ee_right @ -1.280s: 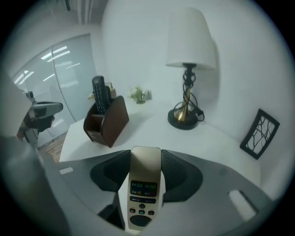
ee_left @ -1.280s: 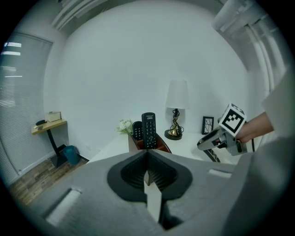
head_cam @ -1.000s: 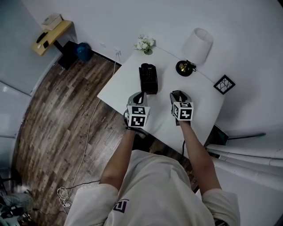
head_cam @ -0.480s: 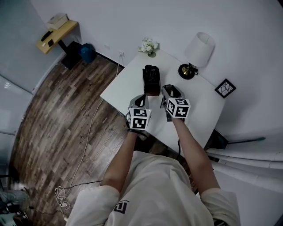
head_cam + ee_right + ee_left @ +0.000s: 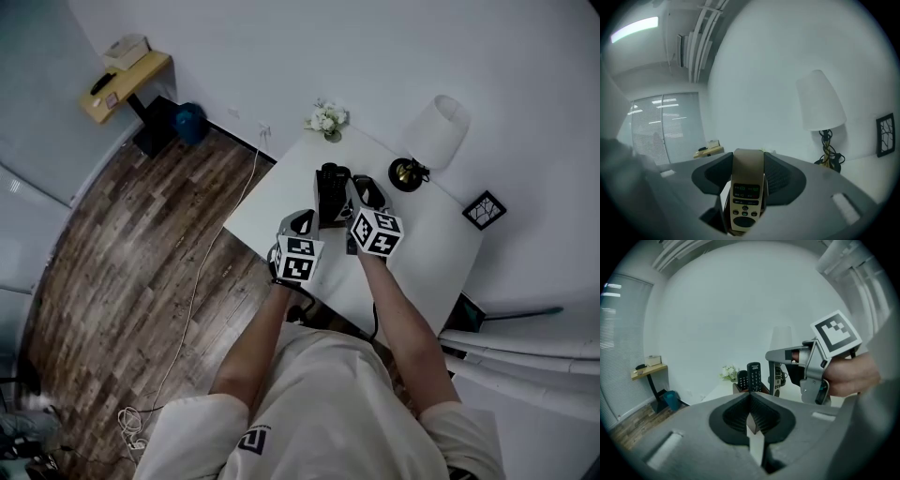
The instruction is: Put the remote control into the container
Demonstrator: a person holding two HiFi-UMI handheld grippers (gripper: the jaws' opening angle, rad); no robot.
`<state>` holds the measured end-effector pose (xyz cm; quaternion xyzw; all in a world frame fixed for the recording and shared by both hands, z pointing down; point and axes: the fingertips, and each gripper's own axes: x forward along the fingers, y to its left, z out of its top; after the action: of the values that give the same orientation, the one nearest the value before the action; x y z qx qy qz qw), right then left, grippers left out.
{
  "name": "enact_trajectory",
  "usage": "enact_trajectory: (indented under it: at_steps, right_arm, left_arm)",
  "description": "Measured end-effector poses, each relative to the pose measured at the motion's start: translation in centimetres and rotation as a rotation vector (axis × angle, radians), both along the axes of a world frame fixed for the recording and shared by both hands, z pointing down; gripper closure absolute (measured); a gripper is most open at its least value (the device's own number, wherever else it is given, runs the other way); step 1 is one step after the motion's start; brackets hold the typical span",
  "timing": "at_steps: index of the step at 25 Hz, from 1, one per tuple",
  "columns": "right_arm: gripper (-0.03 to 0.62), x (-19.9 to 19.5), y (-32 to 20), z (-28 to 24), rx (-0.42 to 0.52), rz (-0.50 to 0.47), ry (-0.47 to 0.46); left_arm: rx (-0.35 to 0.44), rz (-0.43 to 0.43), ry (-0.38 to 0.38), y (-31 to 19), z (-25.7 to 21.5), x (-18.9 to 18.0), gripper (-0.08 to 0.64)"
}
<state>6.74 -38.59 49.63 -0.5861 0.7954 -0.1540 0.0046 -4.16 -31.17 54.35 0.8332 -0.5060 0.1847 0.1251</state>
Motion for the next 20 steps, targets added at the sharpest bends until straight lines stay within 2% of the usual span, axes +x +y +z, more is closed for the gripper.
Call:
enact_trajectory:
  at_steps: [4,7,14,20]
  right_arm:
    - [0.382,-0.6,-1.3,0.8,0.045,0.06,0.024]
    - [0.382,-1.2,-1.7,2.5,0.04,0.084,0.051]
    - [0.382,-1.9,-0.9,6.0,-0.019,0.088,0.087]
    - [0.383,-2.8,-0.7,6.6,-0.023,0.042,0.134]
  left_arm:
    - [0.016,0.007,0.006,-1.8,-0.4,-1.2,0.555]
    - [0.024,0.002,0.012,-2.6,-0.4,-2.0,0.555]
    - [0.012,-0.043,0.043,-3.5,-0.4,-4.8,0.555]
    - [0.007,-0.059,0.07,-3.4,-0.1,-5.0,0.555]
